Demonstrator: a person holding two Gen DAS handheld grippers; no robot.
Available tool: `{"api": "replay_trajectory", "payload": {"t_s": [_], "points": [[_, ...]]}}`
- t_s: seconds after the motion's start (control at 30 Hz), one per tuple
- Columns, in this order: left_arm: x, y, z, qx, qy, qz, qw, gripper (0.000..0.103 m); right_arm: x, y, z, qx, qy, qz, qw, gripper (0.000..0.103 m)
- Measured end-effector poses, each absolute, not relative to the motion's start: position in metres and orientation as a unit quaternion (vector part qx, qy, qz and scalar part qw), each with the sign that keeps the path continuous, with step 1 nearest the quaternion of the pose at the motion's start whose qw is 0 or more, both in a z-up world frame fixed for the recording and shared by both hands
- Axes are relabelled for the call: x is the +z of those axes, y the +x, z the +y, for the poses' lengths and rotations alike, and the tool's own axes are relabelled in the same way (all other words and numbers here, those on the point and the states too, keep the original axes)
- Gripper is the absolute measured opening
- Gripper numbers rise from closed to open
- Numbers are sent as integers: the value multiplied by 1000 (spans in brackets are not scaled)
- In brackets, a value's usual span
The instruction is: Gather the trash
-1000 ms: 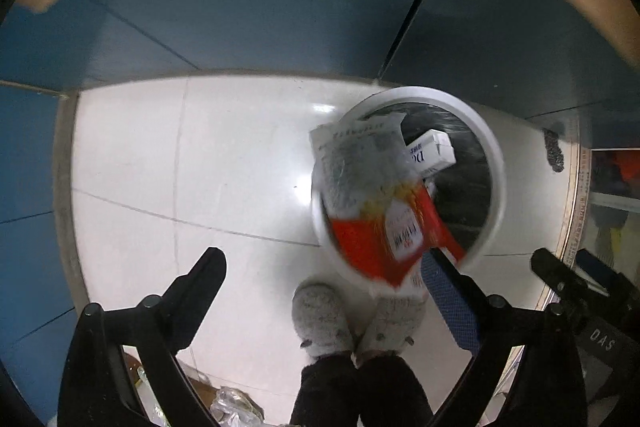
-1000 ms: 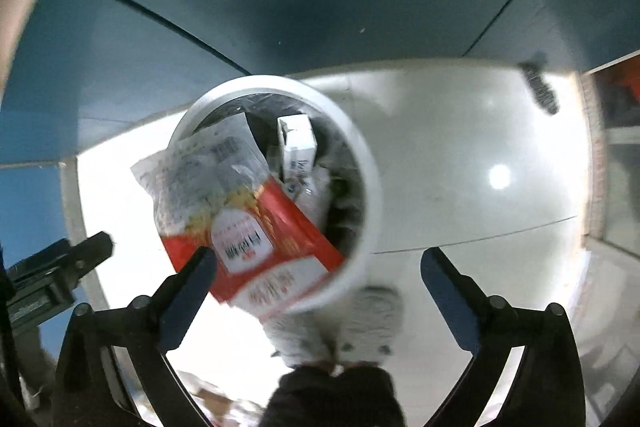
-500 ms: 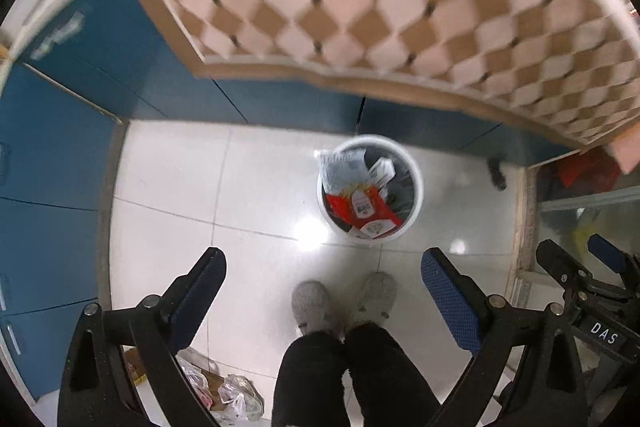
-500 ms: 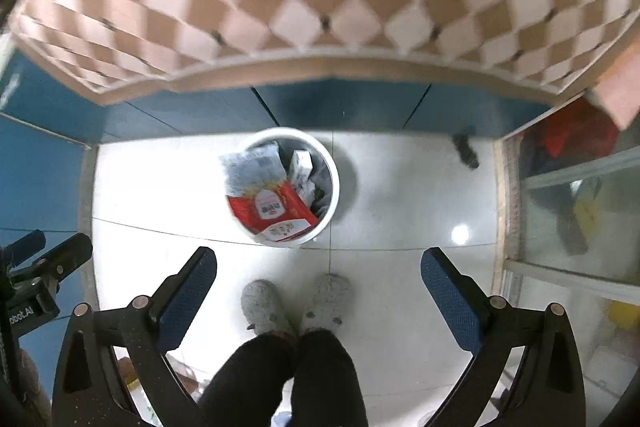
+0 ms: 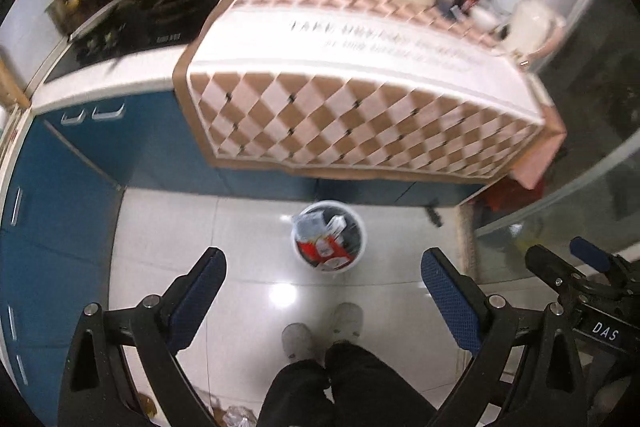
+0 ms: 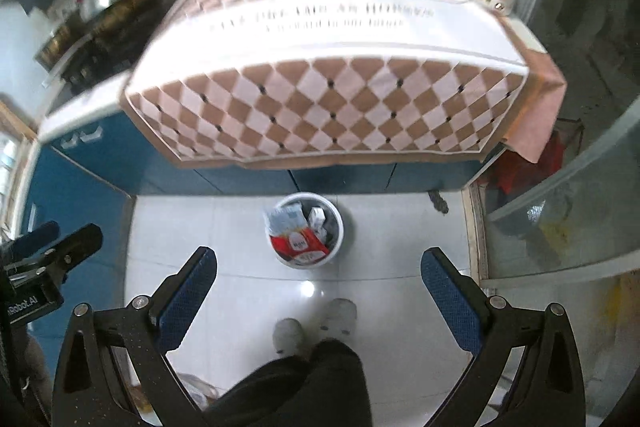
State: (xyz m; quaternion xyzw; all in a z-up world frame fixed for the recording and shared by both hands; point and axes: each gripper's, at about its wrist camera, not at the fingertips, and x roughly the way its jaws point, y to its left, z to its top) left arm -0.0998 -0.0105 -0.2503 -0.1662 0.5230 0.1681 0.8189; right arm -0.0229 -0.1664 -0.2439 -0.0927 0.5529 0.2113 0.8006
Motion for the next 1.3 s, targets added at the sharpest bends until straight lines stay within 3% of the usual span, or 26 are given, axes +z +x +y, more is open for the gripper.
{"api": "replay_trajectory", "payload": {"t_s": [0.17, 0.47, 1.3], "points": [[-210, -115, -11, 136, -162, 507, 836, 100, -183, -56, -173, 221, -57, 539, 811, 103], [-171, -137, -16, 111, -211, 482, 843, 103, -132, -85, -180, 278, -31, 534, 798, 103], [-167, -149, -32, 89, -233, 500, 829, 103, -135, -83, -189, 341, -25, 565, 751, 103]]}}
